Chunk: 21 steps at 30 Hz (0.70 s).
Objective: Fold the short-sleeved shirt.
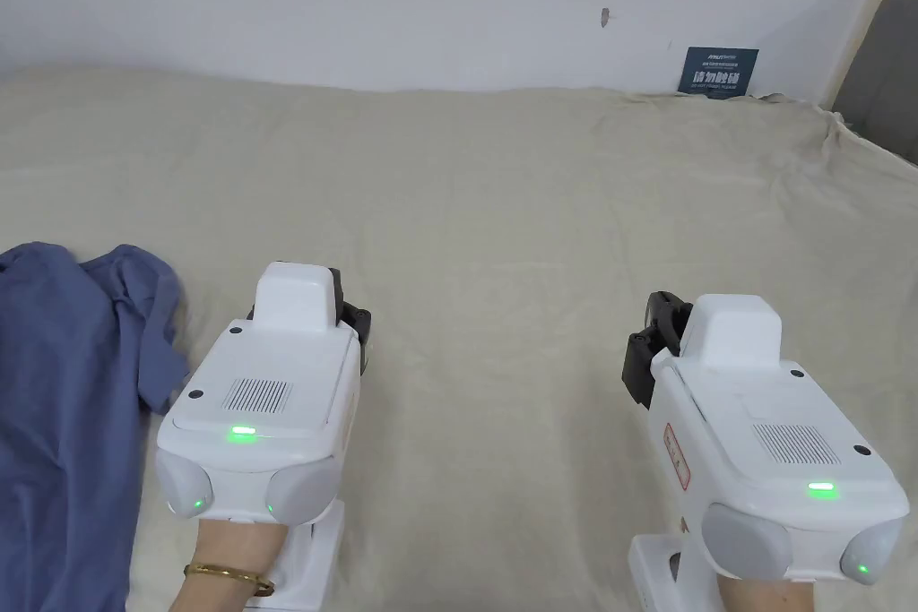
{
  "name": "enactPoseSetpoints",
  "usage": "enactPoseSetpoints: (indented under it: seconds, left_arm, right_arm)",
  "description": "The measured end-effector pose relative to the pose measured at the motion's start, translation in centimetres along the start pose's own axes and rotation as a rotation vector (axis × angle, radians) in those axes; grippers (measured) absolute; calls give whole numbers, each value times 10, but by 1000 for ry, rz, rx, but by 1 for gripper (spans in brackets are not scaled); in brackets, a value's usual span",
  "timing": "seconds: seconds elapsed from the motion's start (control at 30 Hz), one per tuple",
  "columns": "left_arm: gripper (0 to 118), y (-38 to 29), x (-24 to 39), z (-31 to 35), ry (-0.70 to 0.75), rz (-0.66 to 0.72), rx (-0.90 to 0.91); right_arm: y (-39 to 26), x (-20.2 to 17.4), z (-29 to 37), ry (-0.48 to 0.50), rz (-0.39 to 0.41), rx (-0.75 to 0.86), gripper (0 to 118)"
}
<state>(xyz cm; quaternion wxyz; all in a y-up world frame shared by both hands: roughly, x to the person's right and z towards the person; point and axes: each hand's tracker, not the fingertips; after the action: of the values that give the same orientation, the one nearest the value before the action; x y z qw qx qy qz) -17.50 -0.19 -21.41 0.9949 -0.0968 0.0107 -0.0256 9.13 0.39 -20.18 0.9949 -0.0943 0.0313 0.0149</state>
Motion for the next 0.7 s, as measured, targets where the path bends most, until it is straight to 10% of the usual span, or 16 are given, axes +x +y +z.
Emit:
enactPoseSetpoints:
  seconds: [0.7]
  left_arm:
    - [0, 1, 3, 0, -7, -4, 6]
  right_arm:
    - [0, 2, 1, -4, 9, 4, 0]
